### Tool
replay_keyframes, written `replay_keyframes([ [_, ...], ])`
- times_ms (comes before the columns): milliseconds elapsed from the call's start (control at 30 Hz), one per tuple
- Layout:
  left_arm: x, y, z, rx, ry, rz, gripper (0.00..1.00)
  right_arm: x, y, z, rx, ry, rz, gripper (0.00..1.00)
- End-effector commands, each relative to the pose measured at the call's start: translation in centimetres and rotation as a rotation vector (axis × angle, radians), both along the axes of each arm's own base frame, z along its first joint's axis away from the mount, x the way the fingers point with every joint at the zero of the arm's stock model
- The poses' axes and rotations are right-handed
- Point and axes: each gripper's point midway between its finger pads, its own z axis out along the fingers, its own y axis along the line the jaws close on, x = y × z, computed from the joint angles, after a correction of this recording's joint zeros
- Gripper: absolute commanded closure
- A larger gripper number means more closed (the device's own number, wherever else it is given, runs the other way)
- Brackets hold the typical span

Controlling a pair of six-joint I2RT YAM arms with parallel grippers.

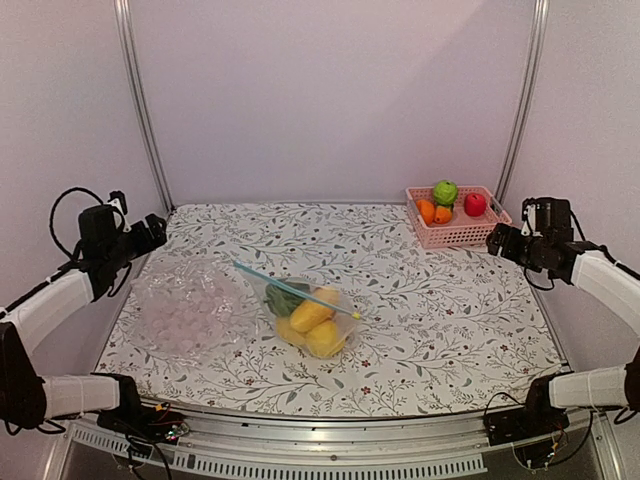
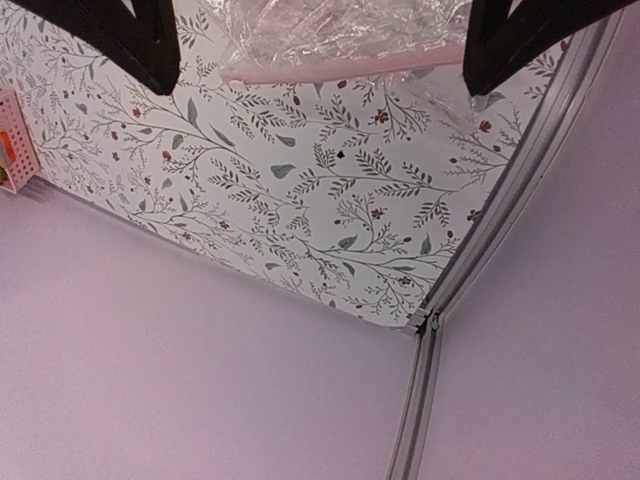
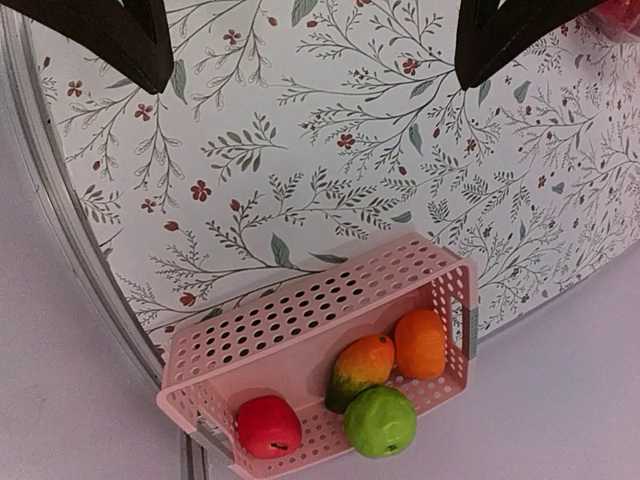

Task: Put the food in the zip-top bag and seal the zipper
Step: Reset both arms

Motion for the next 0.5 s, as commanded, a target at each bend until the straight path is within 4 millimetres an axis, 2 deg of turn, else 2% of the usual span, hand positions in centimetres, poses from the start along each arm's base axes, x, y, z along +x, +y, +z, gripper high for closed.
replay_keyframes([
  [0, 0.0, 1.3, 0.5, 0.084, -0.105, 0.042, 0.01, 0.0, -2.8, 1.8, -0.004, -0.162, -0.037, 0.01],
  [67, -0.1, 1.3, -0.2, 0.111, -0.123, 0.033, 0.0, -0.5, -3.8, 1.8, -0.039, -0.213, -0.063, 0.01],
  [133, -0.2, 1.2, -1.0, 0.143, -0.138, 0.025, 0.0, -0.8, -3.9, 2.7, -0.054, -0.299, -0.062, 0.01],
  [200, -0.5, 0.9, -1.5, 0.181, -0.156, 0.008, 0.0, -1.4, -4.3, 2.5, -0.067, -0.362, -0.087, 0.01],
  [367, -1.4, 0.2, -2.6, 0.237, -0.194, 0.008, 0.0, -2.6, -5.9, 0.6, -0.133, -0.417, -0.163, 0.01],
  [467, -1.7, 0.5, -3.0, 0.24, -0.207, 0.028, 0.0, -2.7, -6.0, 0.8, -0.154, -0.435, -0.162, 0.01],
])
